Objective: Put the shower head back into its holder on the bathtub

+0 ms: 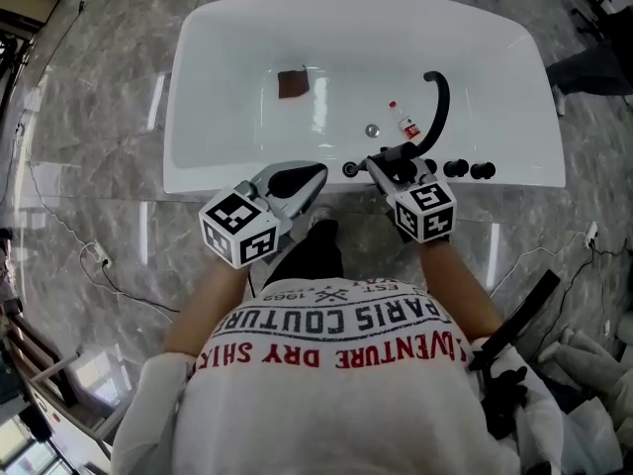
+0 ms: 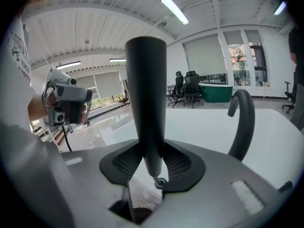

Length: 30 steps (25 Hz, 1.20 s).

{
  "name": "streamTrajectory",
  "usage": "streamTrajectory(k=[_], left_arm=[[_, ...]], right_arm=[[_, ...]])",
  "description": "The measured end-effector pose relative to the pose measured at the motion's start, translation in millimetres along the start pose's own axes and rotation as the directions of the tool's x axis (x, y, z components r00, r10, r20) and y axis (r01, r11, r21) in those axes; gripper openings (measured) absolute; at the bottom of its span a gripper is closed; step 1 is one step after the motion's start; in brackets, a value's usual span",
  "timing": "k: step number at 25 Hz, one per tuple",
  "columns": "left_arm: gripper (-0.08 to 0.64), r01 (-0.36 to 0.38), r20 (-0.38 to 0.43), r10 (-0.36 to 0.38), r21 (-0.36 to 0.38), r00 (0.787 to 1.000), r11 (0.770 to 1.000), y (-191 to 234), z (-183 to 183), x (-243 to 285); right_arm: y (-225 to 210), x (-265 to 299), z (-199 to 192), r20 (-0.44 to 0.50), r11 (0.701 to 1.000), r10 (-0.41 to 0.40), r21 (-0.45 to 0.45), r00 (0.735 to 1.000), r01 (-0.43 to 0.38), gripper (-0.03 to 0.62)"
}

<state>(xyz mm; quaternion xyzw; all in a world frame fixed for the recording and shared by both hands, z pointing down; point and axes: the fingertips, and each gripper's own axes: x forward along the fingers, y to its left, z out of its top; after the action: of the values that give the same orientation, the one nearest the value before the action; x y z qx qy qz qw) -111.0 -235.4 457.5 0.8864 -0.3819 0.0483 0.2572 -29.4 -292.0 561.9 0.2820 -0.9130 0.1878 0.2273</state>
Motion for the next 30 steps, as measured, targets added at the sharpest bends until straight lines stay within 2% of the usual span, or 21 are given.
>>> streamTrajectory(k=[6,14,20,26,30], left_arm=[[0.002,-0.025,-0.009,0.025,-0.031,1.0,0.999,15,-8,-13],[0.002,-0.05,-0.033,0.048,-0.072,0.998,0.996,35,-23,-16],[0.002,-0.068,-0.047,0.063,-0.106,0.997,0.992,47,-36,-20],[0.002,-0.081,-0.056,0.075,-0.111,0.996,0.99,49,-40,-22],[0.002,-0.086,-0.059,0.08,-0.116,0.995,0.989,49,-42,-24]], right_arm=[[-2,42,-31,-0.081,1.0,0.019,-0.021,0.997,-0.021,0.137],[-10,81,-79,-0.205,0.998,0.024,-0.052,0.978,-0.035,0.137],[-6,94,-92,-0.236,0.994,0.016,-0.099,0.972,-0.04,0.137],[0,101,-115,-0.309,0.982,0.02,-0.172,0.951,-0.076,0.137],[0,103,-120,-0.325,0.982,0.021,-0.171,0.946,-0.08,0.137]])
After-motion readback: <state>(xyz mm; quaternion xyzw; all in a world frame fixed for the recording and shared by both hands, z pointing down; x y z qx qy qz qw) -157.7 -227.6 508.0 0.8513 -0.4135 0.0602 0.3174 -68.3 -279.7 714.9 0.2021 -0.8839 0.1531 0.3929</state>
